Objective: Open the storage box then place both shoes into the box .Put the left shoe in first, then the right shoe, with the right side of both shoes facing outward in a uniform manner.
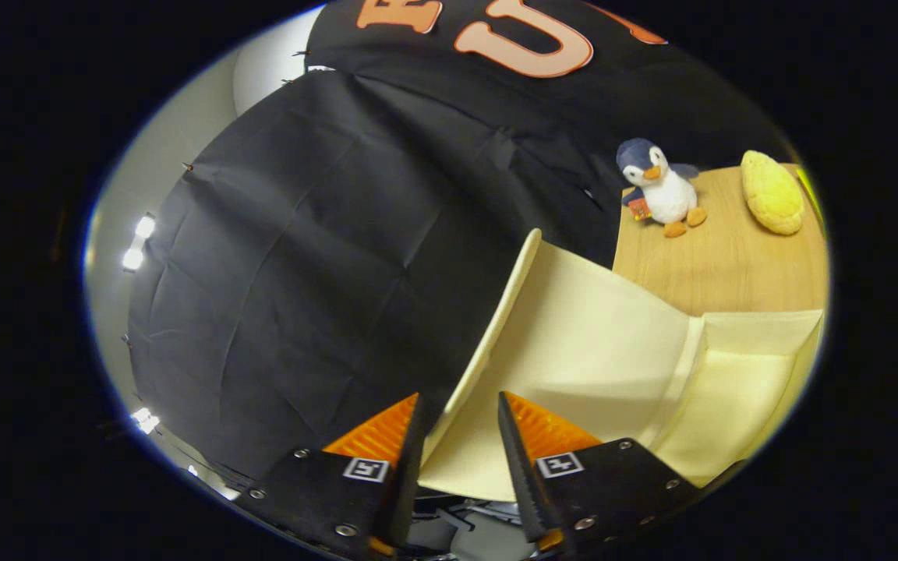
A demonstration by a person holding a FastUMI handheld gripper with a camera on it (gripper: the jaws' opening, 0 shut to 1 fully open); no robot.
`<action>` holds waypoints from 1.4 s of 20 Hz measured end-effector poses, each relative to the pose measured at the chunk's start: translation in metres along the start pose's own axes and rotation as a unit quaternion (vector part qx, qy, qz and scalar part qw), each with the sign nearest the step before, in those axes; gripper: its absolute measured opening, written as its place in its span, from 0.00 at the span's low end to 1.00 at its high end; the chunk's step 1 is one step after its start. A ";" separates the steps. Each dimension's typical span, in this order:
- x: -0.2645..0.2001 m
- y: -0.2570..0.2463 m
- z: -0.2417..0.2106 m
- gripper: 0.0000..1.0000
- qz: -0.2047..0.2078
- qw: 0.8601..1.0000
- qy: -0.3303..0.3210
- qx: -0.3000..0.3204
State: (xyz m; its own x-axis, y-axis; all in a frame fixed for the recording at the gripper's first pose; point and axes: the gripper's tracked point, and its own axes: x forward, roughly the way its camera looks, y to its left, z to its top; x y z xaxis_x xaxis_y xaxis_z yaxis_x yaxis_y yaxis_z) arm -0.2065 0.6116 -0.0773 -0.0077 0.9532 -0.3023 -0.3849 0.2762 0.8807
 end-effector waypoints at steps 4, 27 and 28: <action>-0.012 -0.013 -0.010 0.83 -0.033 0.998 -0.007 -0.051; -0.328 -0.392 -0.143 0.75 -0.477 0.876 -0.067 -0.026; -0.332 -0.400 -0.153 0.74 -0.484 0.873 -0.062 -0.020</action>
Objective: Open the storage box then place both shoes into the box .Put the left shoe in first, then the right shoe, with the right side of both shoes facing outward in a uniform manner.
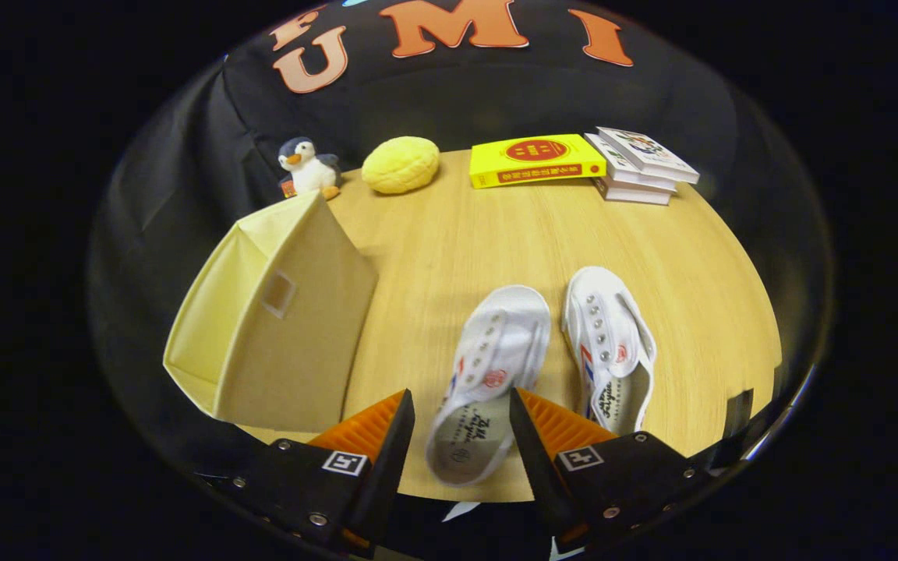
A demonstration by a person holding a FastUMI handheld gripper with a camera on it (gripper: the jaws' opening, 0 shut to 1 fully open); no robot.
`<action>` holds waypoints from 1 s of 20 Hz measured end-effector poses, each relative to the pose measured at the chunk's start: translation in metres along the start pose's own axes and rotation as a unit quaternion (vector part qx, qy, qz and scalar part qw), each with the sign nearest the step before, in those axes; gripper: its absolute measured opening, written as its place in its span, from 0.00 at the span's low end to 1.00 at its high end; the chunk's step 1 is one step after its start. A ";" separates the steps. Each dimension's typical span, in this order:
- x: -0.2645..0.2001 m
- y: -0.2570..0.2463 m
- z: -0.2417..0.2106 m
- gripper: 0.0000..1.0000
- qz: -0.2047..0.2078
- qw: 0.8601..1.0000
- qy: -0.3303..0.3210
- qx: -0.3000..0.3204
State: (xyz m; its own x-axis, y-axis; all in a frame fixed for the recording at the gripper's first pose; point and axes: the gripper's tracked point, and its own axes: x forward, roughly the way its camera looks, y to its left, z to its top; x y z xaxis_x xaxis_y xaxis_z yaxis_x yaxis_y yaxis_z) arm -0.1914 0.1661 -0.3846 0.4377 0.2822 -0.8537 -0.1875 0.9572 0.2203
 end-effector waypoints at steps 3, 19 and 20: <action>0.010 -0.018 -0.018 0.66 -0.026 1.000 0.010 -0.002; 0.074 -0.049 0.005 0.10 -0.106 0.990 -0.091 -0.011; 0.071 -0.046 0.010 0.07 -0.097 0.991 -0.094 0.004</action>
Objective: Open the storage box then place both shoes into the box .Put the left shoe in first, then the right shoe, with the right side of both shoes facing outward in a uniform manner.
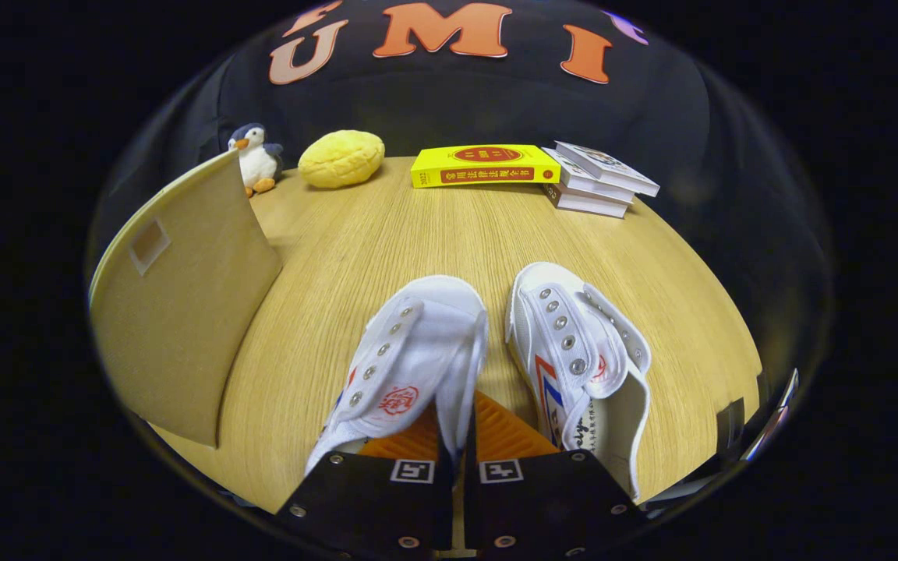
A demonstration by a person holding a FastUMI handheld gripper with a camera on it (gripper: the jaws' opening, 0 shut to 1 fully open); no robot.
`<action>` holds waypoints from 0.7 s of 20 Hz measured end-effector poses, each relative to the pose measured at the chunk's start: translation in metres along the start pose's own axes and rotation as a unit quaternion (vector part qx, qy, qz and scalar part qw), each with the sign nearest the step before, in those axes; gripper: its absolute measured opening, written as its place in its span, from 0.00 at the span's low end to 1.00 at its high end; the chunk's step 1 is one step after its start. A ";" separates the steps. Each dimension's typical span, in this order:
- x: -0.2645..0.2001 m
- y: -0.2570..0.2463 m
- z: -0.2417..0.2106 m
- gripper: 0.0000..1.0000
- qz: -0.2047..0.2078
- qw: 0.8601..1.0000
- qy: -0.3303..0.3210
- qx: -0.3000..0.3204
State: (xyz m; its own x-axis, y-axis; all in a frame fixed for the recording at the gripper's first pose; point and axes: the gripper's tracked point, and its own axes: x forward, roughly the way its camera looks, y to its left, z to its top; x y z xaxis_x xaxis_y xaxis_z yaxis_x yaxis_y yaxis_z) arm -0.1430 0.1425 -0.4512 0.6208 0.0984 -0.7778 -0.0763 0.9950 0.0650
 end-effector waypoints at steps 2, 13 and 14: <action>-0.004 0.004 0.012 0.03 0.016 1.000 -0.003 0.020; -0.076 0.059 0.113 0.02 0.079 0.995 -0.024 0.062; -0.083 0.066 0.124 0.02 0.081 0.994 -0.023 0.068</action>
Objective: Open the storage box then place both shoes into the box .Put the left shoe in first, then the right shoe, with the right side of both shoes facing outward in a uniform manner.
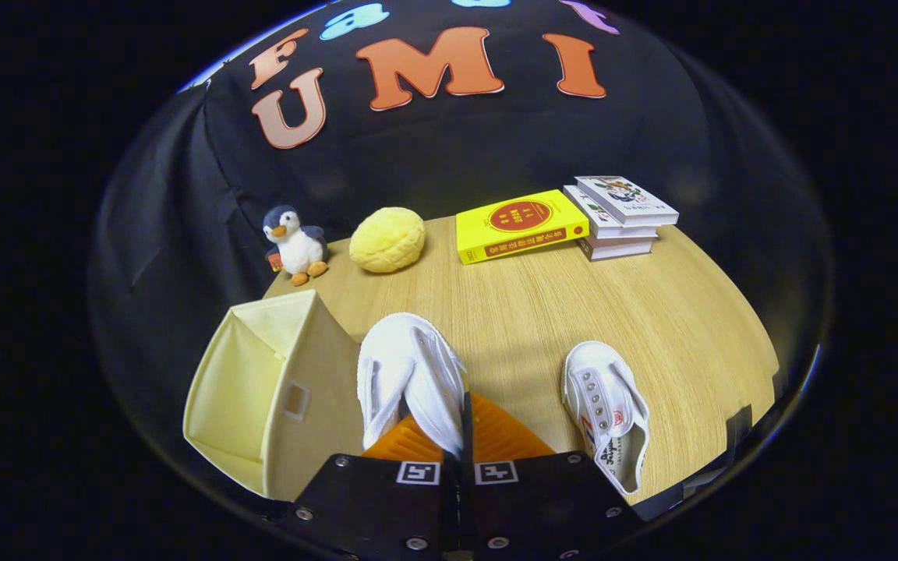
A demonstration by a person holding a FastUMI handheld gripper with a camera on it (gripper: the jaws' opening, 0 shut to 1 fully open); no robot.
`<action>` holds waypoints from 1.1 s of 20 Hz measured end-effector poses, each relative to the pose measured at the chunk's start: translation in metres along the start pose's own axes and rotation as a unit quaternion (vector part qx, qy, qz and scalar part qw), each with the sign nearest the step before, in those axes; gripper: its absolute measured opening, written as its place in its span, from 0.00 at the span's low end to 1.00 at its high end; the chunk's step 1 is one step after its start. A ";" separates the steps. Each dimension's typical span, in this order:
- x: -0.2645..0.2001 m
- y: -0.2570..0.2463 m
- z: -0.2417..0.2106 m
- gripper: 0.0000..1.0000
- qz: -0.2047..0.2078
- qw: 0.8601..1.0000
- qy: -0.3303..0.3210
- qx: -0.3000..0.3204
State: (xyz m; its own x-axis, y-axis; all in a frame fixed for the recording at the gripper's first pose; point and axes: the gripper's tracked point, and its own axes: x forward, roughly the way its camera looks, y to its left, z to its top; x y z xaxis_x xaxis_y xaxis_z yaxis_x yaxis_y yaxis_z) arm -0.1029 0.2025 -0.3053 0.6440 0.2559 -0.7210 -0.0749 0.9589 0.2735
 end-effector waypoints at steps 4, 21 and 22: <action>-0.010 0.054 0.026 0.02 0.035 0.999 0.008 0.022; 0.052 0.229 -0.037 0.06 0.062 0.985 0.157 -0.022; 0.053 0.234 -0.041 0.08 0.070 0.983 0.167 -0.013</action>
State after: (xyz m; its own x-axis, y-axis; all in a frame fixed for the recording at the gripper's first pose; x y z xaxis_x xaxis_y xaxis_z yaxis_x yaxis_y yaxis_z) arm -0.1175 0.4454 -0.3054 0.3407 0.4072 -0.8474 -0.1673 0.9132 0.3716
